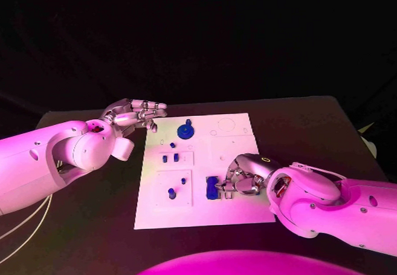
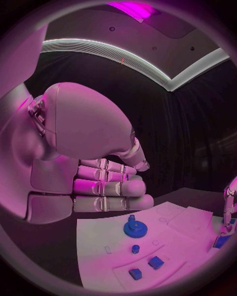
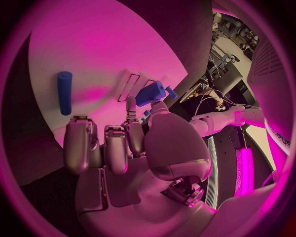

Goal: Assemble the parts on the task board

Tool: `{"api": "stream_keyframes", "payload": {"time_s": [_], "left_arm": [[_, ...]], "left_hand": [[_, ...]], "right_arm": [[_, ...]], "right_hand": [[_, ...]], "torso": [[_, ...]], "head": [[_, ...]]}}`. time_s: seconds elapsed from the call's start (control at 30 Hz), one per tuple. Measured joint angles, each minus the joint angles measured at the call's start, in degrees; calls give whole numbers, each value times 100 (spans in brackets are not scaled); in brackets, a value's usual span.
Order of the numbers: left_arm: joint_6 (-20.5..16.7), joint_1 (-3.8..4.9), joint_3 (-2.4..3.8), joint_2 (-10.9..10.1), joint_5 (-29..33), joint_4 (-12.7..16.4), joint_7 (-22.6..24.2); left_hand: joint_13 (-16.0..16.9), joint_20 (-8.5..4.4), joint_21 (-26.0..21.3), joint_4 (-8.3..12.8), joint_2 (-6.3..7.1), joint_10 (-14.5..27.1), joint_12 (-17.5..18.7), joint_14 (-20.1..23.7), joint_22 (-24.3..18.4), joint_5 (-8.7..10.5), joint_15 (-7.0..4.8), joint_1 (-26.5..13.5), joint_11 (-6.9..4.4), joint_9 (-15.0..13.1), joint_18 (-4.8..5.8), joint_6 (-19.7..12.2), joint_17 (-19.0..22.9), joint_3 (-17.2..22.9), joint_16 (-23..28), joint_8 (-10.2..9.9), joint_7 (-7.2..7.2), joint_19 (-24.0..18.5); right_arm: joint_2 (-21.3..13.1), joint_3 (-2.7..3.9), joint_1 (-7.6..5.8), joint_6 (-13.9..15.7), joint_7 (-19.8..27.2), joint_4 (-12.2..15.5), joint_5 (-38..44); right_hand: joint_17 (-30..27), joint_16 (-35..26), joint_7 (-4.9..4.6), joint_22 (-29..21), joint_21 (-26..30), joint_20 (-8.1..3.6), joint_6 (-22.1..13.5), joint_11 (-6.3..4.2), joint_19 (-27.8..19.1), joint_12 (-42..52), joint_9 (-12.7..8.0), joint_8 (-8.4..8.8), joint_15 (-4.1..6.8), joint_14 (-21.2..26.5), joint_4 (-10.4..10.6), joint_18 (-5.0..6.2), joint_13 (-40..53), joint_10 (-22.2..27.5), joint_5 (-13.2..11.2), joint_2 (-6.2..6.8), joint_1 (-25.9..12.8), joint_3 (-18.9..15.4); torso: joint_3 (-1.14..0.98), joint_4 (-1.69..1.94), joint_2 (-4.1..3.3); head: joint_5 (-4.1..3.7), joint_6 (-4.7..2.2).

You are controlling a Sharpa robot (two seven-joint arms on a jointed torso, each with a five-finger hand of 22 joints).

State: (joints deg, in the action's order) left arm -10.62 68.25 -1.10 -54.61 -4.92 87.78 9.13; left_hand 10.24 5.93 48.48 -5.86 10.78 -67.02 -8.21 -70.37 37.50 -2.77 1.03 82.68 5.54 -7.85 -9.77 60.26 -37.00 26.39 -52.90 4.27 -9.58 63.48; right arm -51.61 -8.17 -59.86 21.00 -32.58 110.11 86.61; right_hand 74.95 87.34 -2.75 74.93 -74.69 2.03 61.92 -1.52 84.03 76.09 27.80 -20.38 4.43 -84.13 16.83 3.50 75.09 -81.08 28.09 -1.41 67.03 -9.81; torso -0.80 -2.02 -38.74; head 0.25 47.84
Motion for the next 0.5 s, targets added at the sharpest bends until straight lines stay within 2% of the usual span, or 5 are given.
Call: {"api": "stream_keyframes", "payload": {"time_s": [0.5], "left_arm": [[4, 0, -2, 3, 0, -4, -5]], "left_hand": [[9, 0, -21, 0, -30, 20, 0, 42, -10, 0, -1, -31, 20, 7, 1, 0, 31, 0, 0, 0, 0, 0]], "right_arm": [[-36, 2, 0, 79, 0, 66, 1]], "right_hand": [[-1, 0, 0, -1, -19, 1, 0, 15, 0, 0, 6, -23, 0, 0, -7, 0, -5, -16, 0, -1, -151, -102]], "torso": [[-1, -3, -1]], "head": [[-4, -1]]}}
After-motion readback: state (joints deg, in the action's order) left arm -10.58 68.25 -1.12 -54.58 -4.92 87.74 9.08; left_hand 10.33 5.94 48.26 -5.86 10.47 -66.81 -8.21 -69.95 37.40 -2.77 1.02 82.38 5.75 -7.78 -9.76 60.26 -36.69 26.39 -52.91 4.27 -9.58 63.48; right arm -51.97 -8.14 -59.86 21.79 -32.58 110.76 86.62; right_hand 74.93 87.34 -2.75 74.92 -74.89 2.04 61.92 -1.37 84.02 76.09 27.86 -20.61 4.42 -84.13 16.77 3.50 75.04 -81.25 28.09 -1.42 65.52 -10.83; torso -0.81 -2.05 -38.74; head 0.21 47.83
